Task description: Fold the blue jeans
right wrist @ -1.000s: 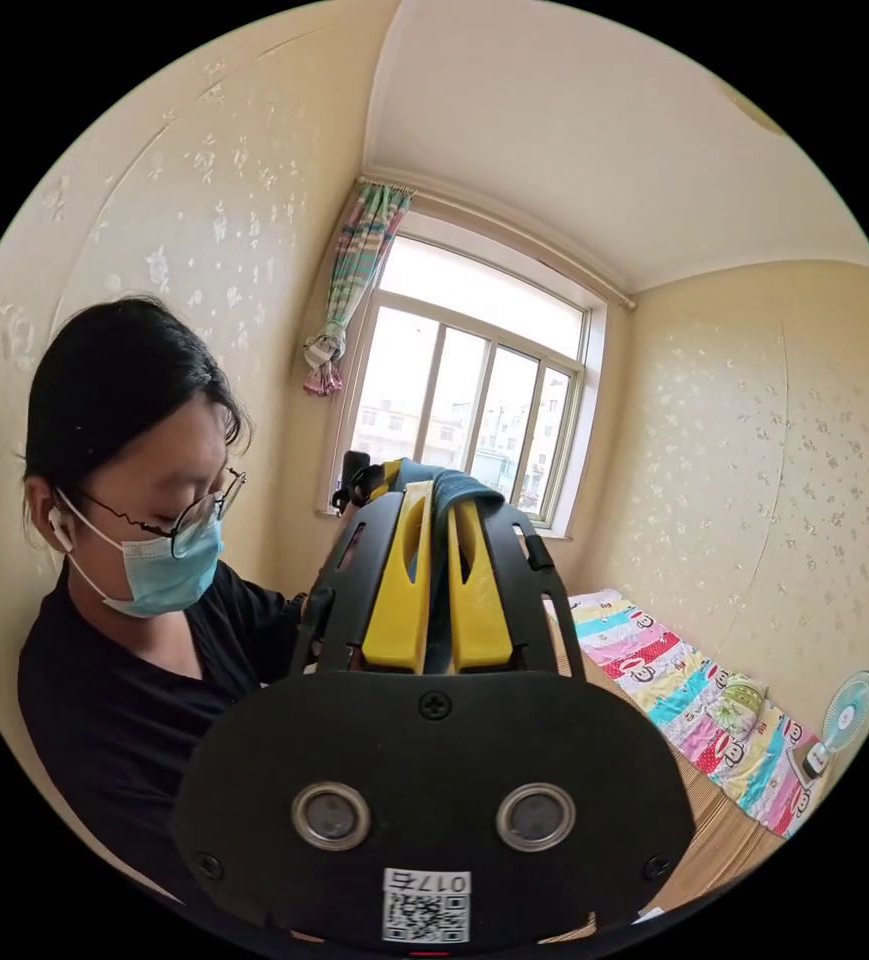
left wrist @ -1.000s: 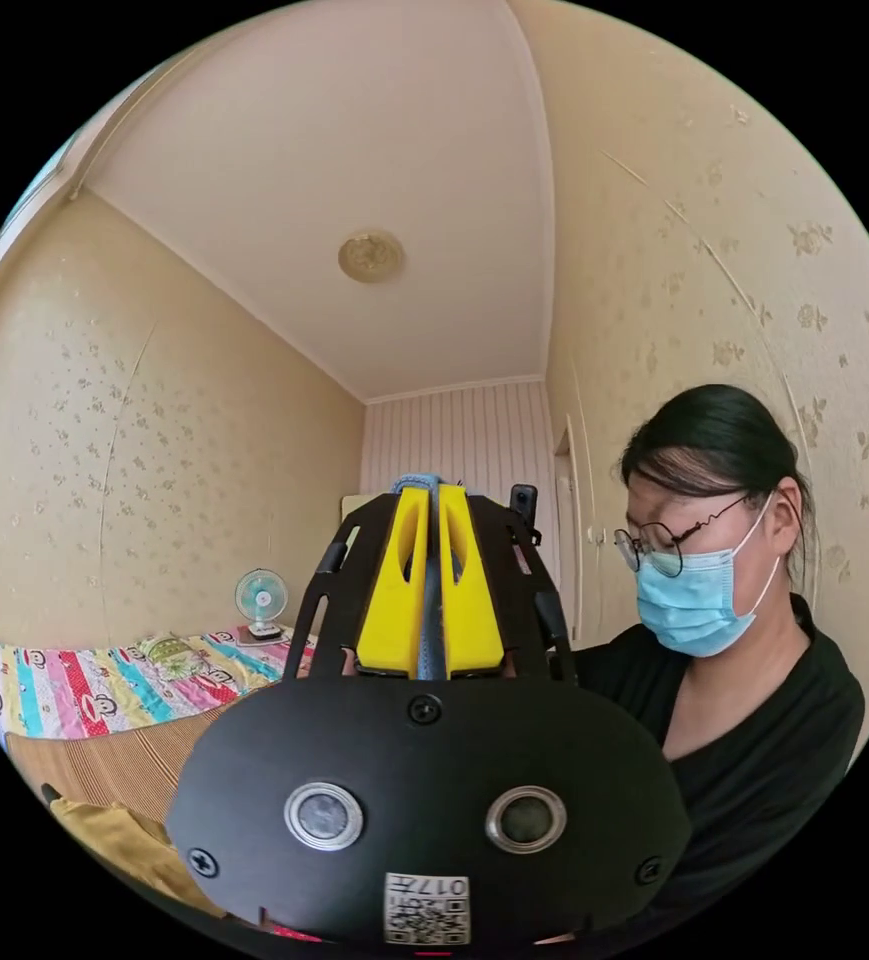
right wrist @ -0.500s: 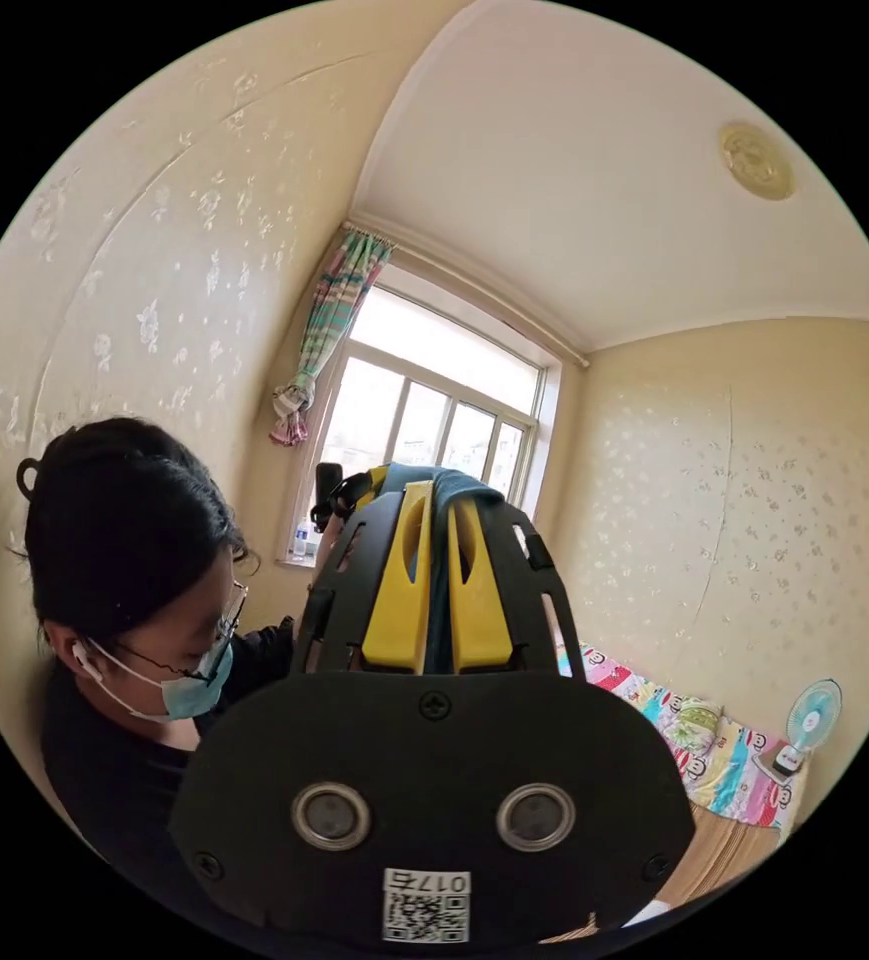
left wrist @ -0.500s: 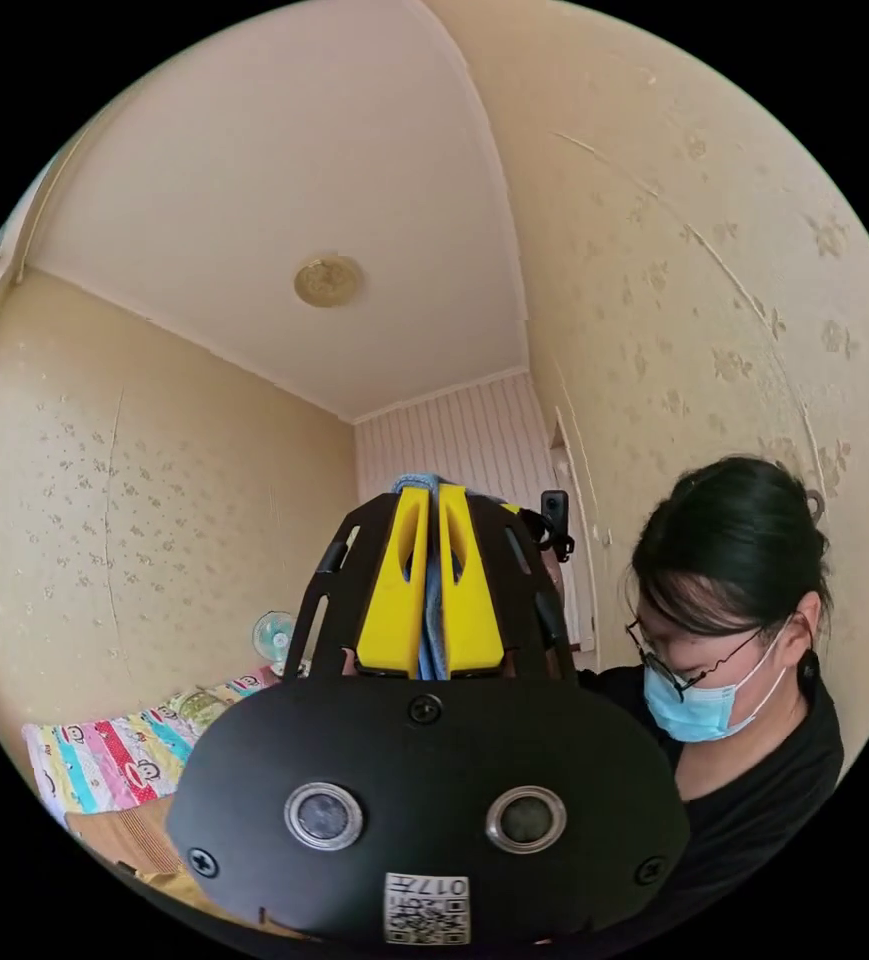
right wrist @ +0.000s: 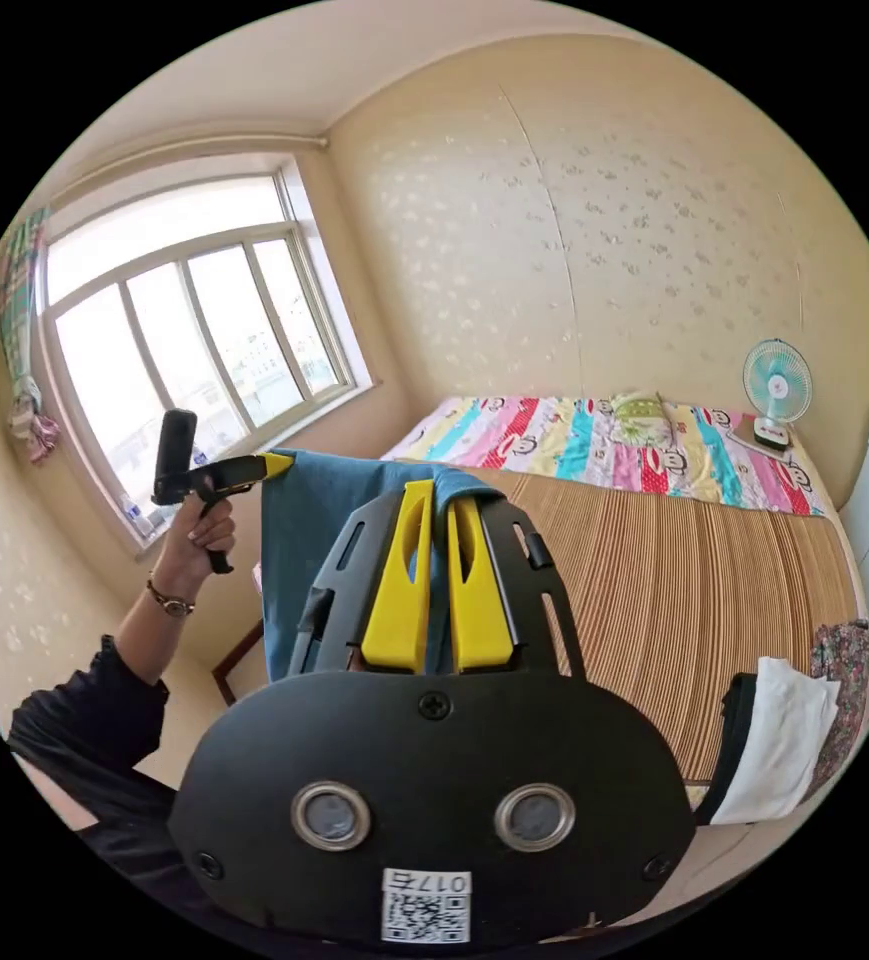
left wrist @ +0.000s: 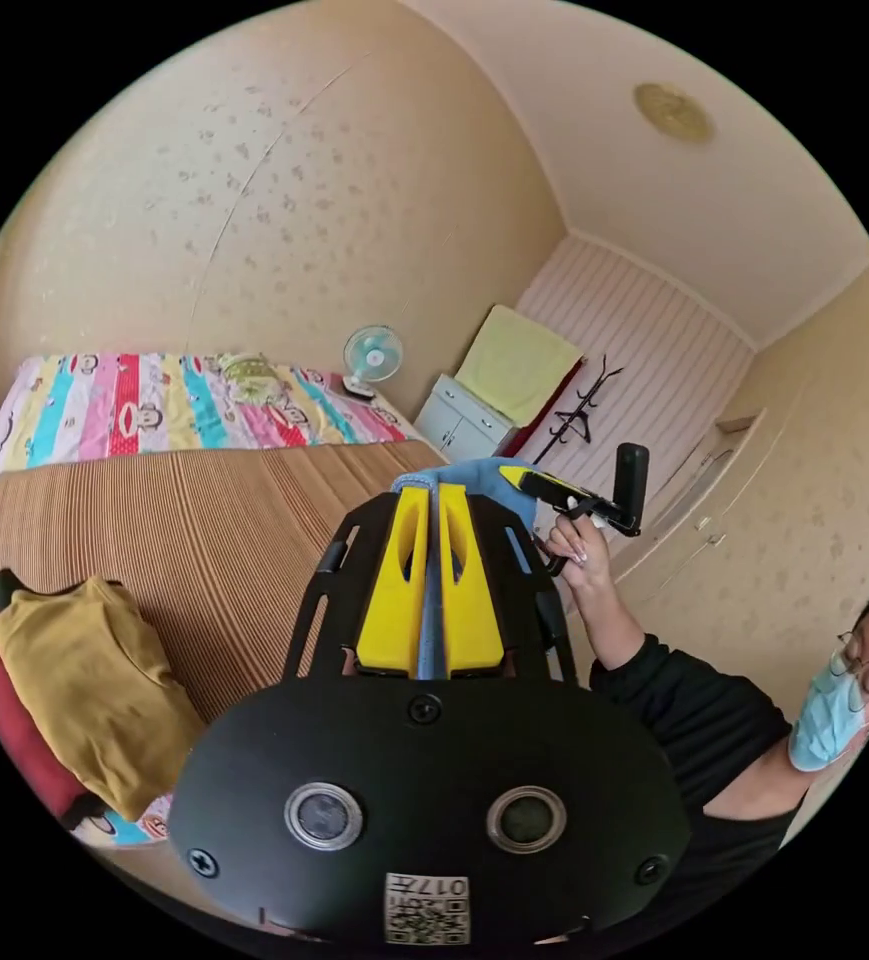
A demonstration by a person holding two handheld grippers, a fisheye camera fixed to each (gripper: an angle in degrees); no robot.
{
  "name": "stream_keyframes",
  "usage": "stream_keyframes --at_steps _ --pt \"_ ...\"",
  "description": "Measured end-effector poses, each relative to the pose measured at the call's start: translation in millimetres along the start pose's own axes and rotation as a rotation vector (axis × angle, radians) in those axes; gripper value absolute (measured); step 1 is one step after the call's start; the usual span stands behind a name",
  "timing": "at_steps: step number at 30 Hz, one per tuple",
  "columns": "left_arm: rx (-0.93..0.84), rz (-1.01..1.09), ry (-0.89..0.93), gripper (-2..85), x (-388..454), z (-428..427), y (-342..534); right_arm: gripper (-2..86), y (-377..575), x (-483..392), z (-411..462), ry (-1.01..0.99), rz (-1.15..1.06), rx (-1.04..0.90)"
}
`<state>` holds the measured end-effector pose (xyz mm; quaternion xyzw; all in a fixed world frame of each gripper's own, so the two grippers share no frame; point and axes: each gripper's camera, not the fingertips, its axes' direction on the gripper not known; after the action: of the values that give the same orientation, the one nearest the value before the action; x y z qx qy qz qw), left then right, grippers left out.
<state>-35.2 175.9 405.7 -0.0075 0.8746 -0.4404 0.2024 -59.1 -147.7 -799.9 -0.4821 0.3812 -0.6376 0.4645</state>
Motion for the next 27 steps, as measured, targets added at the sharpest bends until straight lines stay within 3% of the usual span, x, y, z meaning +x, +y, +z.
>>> stream_keyframes --at_steps 4,8,16,21,24,27 --pt "-0.159 -0.222 0.017 -0.8 -115.9 68.1 34.7 0.8 40.8 68.4 92.4 -0.022 0.083 -0.183" --pt "-0.148 -0.278 0.099 -0.8 -164.9 67.3 72.2 0.9 83.6 112.0 113.6 -0.179 0.094 -0.235" --pt "-0.102 -0.233 0.294 -0.8 -119.1 1.8 170.2 1.3 199.6 111.2 21.1 -0.422 0.014 -0.233" --pt "-0.168 -0.432 0.268 -0.6 -103.5 2.0 250.7 2.3 319.3 114.9 4.6 -0.378 0.201 -0.275" --pt "-0.224 -0.617 0.251 -0.1 -113.4 -3.7 287.4 3.3 361.3 138.0 -3.3 -0.54 0.348 -0.238" --pt "-0.207 -0.728 0.374 2.0 -127.8 -16.3 297.3 5.0 371.0 153.9 -12.2 -0.59 0.339 -0.281"
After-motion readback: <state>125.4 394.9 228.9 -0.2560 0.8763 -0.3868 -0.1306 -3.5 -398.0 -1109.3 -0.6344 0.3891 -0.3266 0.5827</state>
